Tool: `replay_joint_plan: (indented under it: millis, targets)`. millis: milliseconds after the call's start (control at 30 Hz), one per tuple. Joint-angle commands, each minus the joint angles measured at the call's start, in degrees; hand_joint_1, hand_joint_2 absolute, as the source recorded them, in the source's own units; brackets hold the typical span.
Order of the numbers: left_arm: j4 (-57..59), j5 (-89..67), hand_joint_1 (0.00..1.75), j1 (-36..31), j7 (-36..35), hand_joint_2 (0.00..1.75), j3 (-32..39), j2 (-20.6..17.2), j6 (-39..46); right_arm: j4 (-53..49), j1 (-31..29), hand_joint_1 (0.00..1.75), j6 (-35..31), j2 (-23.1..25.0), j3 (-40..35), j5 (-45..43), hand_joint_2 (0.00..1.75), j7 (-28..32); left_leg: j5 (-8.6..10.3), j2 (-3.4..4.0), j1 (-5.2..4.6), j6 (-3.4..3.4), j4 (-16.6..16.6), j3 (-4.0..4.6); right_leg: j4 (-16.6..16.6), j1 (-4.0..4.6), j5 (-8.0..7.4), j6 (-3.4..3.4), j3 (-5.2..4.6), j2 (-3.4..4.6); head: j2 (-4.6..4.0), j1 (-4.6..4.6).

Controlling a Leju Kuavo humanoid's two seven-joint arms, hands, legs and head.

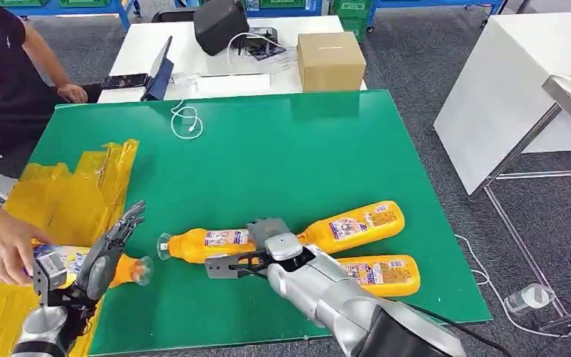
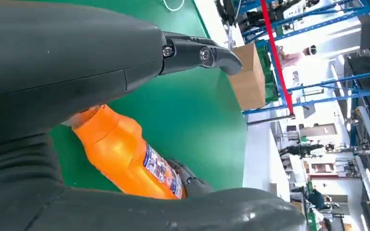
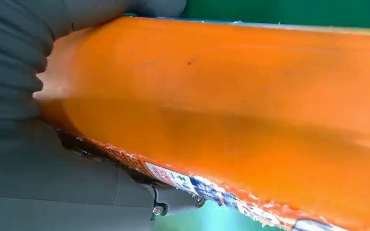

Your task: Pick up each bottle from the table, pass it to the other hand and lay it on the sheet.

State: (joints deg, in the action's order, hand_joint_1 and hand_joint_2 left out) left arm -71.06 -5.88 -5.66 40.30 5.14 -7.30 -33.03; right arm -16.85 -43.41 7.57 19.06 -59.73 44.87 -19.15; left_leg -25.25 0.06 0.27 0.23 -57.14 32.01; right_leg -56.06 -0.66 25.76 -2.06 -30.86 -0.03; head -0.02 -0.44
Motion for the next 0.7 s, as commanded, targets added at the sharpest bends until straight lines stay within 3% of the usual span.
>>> replay_joint_plan:
  millis: [33,100,233,267,333,567,700]
  targets:
    - [2.25,-0.10,0.00,-2.08,-0.30,0.00,3.72,4.05,-0.62,3.75,2.85,1.75,-1.69,-2.28,3.83,-1.38,1.75,0.38,0.17,-0.30,0.09,0.02,0.11,0.14,0.24,0.10,-0.12,0.04,0.04,-0.30,0.00,0.00]
    - [1.63,-0.33,0.00,-1.48,-0.30,0.00,4.26,4.40,-0.13,2.96,2.92,1.75,-5.04,-2.37,6.32,-2.75,1.75,1.68,0.10,-0.24,0.02,0.04,0.07,0.02,0.13,0.02,-0.03,0.02,0.09,-0.24,0.00,0.00]
    - [-2.13,2.42,0.00,2.00,-1.02,0.00,8.35,6.39,-0.15,0.50,2.94,1.75,-18.65,-2.51,13.63,-5.74,1.75,11.77,0.12,-0.26,0.12,0.05,0.17,0.10,0.32,0.09,-0.11,0.04,0.11,-0.21,0.00,0.00]
    - [-4.39,4.82,0.00,3.60,-1.92,0.00,9.92,7.33,-0.88,-2.21,3.88,1.75,-24.15,-2.83,18.33,-8.37,1.75,18.70,0.07,-0.05,0.03,0.05,0.09,0.10,0.16,0.00,-0.09,-0.01,0.65,0.00,0.00,-0.02]
    - [-7.53,9.89,0.00,5.65,-3.97,0.00,12.12,8.84,-2.52,-6.55,5.41,1.75,-27.75,-3.17,24.43,-11.60,1.75,26.66,0.01,-0.01,0.07,0.05,0.01,0.07,0.10,0.04,-0.08,-0.02,0.67,0.05,0.00,-0.02]
    - [-9.73,15.77,0.00,6.94,-6.99,0.00,13.74,10.50,-3.77,-13.36,8.34,1.75,-29.63,-3.54,29.71,-14.26,1.75,33.06,0.03,-0.23,0.03,0.06,-0.04,0.57,0.05,0.02,-0.02,-0.01,0.22,-0.18,0.00,0.02]
    - [-10.37,16.10,0.00,7.26,-7.36,0.00,13.61,10.56,-3.80,-14.07,8.72,1.75,-29.09,-3.72,30.14,-14.23,1.75,33.27,0.04,-0.24,0.01,0.07,-0.06,0.80,0.01,0.02,-0.05,-0.04,-0.01,-0.08,0.00,0.00]
